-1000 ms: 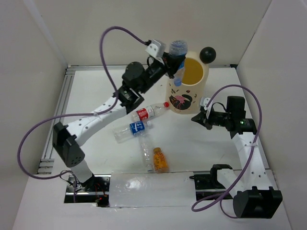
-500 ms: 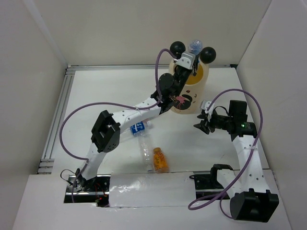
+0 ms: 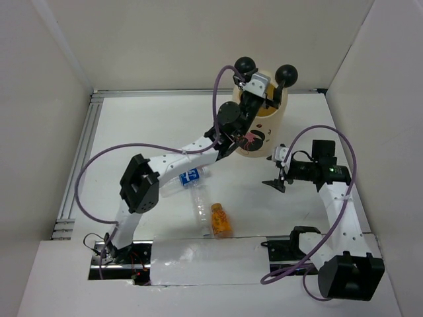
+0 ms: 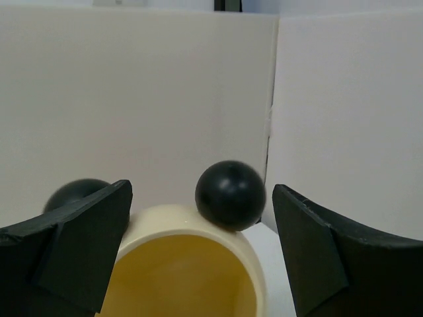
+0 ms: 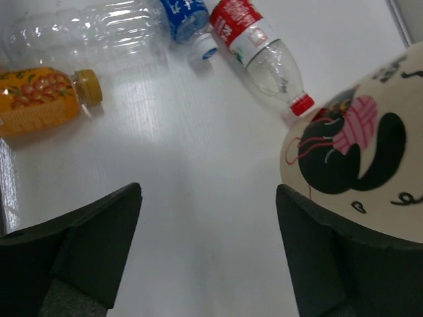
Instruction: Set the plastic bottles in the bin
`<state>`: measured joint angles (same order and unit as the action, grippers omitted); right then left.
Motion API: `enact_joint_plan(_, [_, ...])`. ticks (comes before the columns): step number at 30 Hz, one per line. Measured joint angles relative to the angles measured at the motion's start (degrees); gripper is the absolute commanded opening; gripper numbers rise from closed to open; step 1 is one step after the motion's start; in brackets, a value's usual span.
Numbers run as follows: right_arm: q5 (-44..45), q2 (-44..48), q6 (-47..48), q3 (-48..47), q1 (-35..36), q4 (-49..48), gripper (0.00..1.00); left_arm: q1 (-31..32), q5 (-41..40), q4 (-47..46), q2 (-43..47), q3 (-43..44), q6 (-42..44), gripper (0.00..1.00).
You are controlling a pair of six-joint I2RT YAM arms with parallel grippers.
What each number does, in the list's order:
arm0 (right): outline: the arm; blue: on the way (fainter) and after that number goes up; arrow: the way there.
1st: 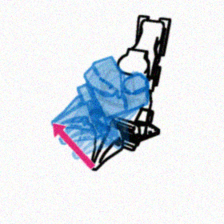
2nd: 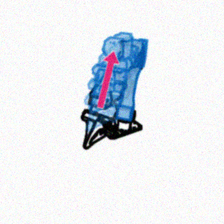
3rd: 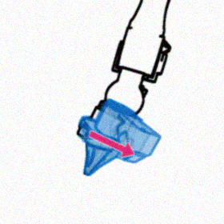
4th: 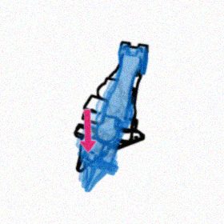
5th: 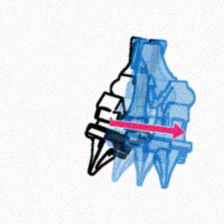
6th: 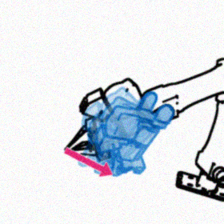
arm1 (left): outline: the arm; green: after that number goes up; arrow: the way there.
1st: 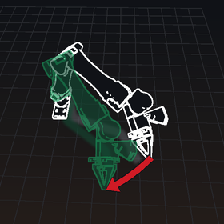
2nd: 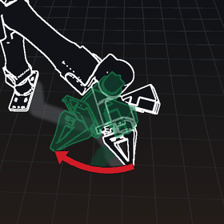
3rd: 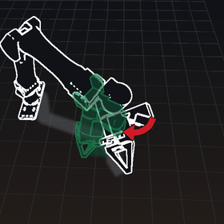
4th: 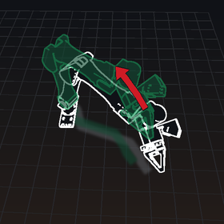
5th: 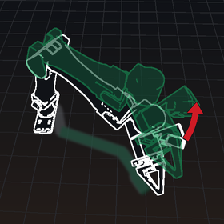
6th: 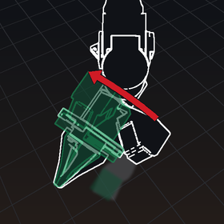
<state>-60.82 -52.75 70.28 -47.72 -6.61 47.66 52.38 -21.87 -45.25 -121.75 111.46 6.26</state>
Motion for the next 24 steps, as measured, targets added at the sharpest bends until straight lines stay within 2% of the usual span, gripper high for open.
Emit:
enact_joint_plan(2, [-0.68,-0.92,3.17,1.38,1.66,-0.35,0.7,1.31,-0.63,1.18,4.74,-3.58,-0.09,1.0])
enact_joint_plan(3, [-0.72,-1.38,4.46,2.34,3.02,-0.66,0.57,1.53,-1.16,1.68,5.73,-4.42,-0.13,0.98])
enact_joint_plan(4, [-0.85,-1.79,5.64,3.13,4.39,-1.18,0.54,2.93,-2.32,2.6,12.13,-9.29,-0.17,0.95])
enact_joint_plan(5, [-0.85,-2.14,6.23,3.67,6.12,-1.81,0.54,3.78,-3.85,3.91,16.41,-12.92,-0.39,0.92])
enact_joint_plan(6, [-0.37,-2.6,6.84,4.15,8.39,-3.1,0.54,4.61,-5.75,5.88,21.68,-17.38,-0.7,0.73])
enact_joint_plan(7, [0.17,-3.08,7.39,4.39,10.88,-4.68,0.67,5.05,-7.39,7.93,26.86,-21.22,-1.79,0.62])
enact_joint_plan(9, [2.21,-4.15,8.02,4.46,16.15,-8.15,0.74,4.66,-11.5,12.5,37.24,-29.38,-5.11,0.5])
enact_joint_plan(10, [3.5,-4.9,8.48,4.46,18.88,-10.03,0.78,3.67,-13.88,16.55,42.97,-33.75,-7.48,0.47])
enact_joint_plan(13, [8.7,-8.7,9.11,4.44,28.13,-16.79,0.84,-0.96,-19.32,30.51,57.57,-44.78,-18.51,0.66])
enact_joint_plan(14, [10.43,-10.43,9.22,4.31,30.69,-18.75,0.85,-2.56,-20.37,36.11,61.59,-48.15,-22.21,0.77])
enact_joint_plan(16, [14.73,-14.84,9.49,3.02,34.38,-22.6,0.89,-4.28,-21.51,45.97,69.16,-54.71,-30.6,0.84])
enact_joint_plan(21, [21.99,-29.99,10.12,-5.9,39.1,-28.57,0.9,-4.59,-21.09,68.24,82.79,-68.46,-48.83,0.86])
enact_joint_plan(24, [26.93,-37.18,11.43,-12.07,39.93,-31.01,0.91,-4.74,-20.79,76.39,87.3,-72.26,-55.74,0.87])
